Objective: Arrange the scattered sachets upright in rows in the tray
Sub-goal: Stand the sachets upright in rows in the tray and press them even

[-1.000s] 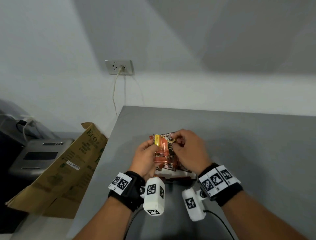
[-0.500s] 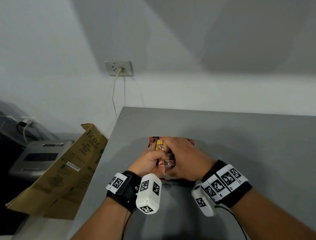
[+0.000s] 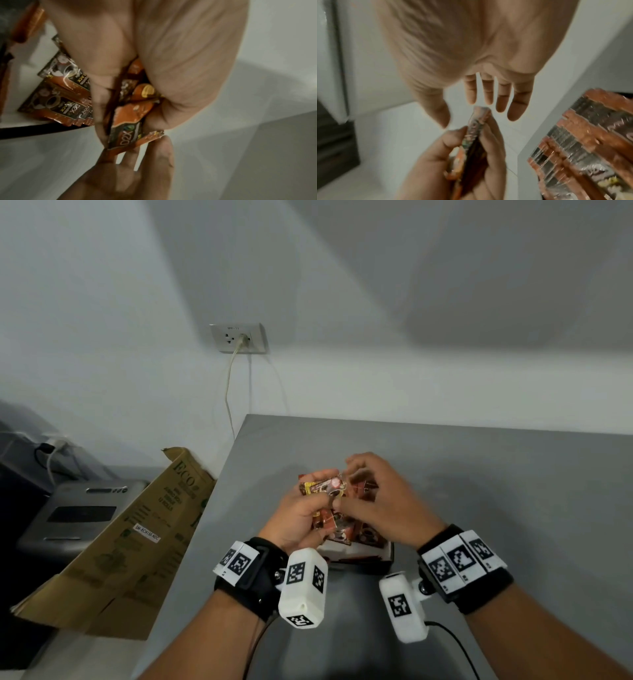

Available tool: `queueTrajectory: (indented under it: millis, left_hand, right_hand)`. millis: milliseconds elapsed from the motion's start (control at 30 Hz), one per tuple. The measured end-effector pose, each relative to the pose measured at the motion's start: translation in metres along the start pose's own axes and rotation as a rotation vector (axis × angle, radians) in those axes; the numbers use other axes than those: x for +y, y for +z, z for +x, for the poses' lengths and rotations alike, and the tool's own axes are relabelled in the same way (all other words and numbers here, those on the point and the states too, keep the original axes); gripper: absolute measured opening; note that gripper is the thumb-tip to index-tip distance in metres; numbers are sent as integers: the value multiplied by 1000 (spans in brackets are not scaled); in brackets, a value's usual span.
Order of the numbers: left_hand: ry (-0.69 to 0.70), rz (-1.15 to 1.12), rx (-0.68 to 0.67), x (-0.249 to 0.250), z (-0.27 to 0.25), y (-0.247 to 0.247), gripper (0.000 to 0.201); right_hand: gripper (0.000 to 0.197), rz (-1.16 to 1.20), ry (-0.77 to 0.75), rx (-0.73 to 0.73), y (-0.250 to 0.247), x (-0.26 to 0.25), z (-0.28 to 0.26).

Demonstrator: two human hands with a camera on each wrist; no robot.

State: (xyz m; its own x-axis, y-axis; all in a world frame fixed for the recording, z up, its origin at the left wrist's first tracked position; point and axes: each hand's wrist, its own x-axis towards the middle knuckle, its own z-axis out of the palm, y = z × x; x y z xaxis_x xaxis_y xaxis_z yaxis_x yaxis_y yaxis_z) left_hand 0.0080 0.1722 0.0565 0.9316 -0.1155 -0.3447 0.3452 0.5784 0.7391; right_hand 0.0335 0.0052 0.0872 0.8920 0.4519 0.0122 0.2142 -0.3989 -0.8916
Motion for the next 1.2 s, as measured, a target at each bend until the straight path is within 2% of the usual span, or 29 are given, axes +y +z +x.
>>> queueTrajectory:
  millis: [100, 200, 267, 367, 433, 533, 600, 667, 733, 800, 833, 900, 967, 1033, 1100, 1133, 1200]
  left_hand:
    - [56, 43, -2, -1, 3, -2, 55]
    - [65, 6, 7, -3, 4, -3, 48]
    - [56, -4, 6, -2, 2, -2, 39]
    - [103, 27, 17, -1, 1, 0, 47]
    - [146, 31, 39, -1, 1, 2, 58]
    - [133, 41, 35, -1, -2, 2, 63]
    - [98, 83, 16, 2, -5, 2, 60]
    - [77, 132, 14, 5, -9, 3, 46]
    - [67, 184, 7, 6, -11, 8, 32]
    - [88, 272, 33, 5, -12, 13, 27]
    - [104, 302, 48, 4, -12, 15, 29]
    - [125, 290, 83, 2, -10, 15, 38]
    - [156, 183, 130, 1, -7, 14, 46]
    - [176, 64, 150, 0, -6, 12, 51]
    - [174, 1, 144, -1, -6, 14, 49]
    - [159, -17, 140, -2, -6, 15, 43]
    - [99, -81, 148, -1, -5, 15, 28]
  right_hand:
    - [36, 133, 88, 51, -1, 6, 2]
    - [13, 190, 120, 149, -2, 12, 3]
    - [13, 196, 171, 209, -5, 15, 5]
    - [12, 297, 197, 97, -9, 13, 5]
    - [26, 335, 185, 0, -6, 10, 2]
    - [32, 222, 156, -7, -4, 7, 2]
    - [29, 167, 167, 12, -8, 6, 5]
    - [27, 124, 171, 9, -13, 3, 9]
    - [29, 107, 166, -38, -17, -1, 11]
    - [36, 95, 146, -68, -18, -7, 13]
    - [38, 102, 130, -43, -17, -8, 14]
    - [38, 178, 110, 119, -13, -5, 16]
    - [38, 351, 173, 268, -7, 1, 15]
    - [34, 552, 264, 238, 3, 5, 11]
    - [16, 596, 244, 210, 11, 4, 7]
    - [8, 599, 225, 230, 13, 4, 6]
    - [8, 649, 233, 256, 11, 3, 7]
